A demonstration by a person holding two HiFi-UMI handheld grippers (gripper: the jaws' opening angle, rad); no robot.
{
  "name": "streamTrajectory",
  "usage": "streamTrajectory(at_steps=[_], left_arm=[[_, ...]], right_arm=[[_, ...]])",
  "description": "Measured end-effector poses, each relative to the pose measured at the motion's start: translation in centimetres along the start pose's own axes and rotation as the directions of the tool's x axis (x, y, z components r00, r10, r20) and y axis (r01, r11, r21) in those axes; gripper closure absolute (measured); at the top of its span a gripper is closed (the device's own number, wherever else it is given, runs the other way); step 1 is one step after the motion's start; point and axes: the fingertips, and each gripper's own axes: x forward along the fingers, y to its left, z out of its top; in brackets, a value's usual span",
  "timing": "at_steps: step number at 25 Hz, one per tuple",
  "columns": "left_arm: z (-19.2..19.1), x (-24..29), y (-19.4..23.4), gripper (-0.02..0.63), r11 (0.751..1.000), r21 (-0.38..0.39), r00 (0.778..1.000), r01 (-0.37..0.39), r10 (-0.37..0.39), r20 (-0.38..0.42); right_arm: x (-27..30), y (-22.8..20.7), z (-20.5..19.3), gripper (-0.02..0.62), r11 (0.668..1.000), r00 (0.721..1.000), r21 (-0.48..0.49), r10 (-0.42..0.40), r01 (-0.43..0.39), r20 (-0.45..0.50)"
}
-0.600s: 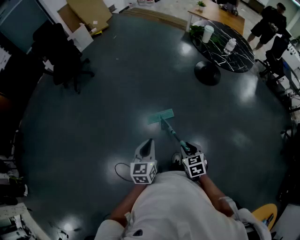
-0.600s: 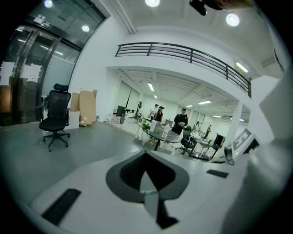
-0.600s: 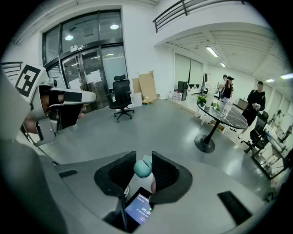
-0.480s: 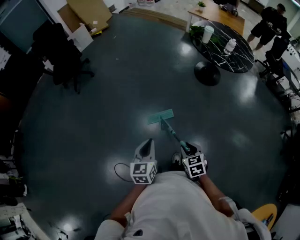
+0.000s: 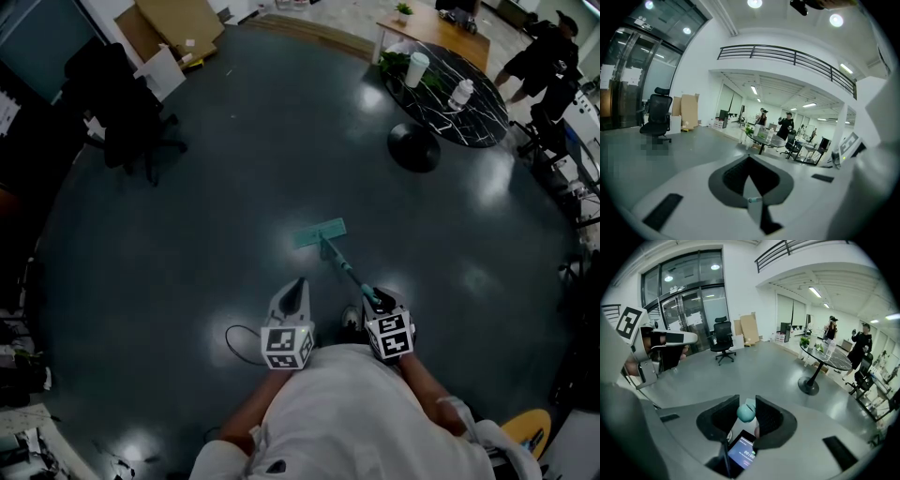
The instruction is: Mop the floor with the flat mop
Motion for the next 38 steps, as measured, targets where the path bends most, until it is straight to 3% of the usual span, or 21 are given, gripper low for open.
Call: streamTrajectory(at_steps=[10, 20, 29, 38], left_arm=[[0.1, 0.4, 2.0, 0.601, 0.998, -0.032, 0.999, -0.053, 0.053, 0.003], [0.0, 1.0, 3.5, 0.601, 0.995, -0.052, 0.997, -0.080, 0.080, -0.011], [-0.1, -0.4, 6.1, 0.601, 0.988, -0.066, 0.990, -0.141, 0.140, -0.014], [-0.6, -2.1, 8.7, 0.601, 0.980, -0.083, 0.984, -0.179, 0.178, -0.016]], right_arm=[[3.9, -1.3, 1.1, 0.485, 1.000, 1.000, -0.026, -0.004, 0.004, 0.011], [16.1, -4.4, 10.6, 0.485, 0.997, 0.997, -0.074, -0.013, 0.019, 0.081], [25.9, -4.8, 15.0, 0.485, 0.996, 0.998, -0.076, -0.044, 0.047, 0.042], [27.1, -4.9, 15.9, 0.486, 0.994, 0.997, -0.075, -0.071, 0.074, 0.036]])
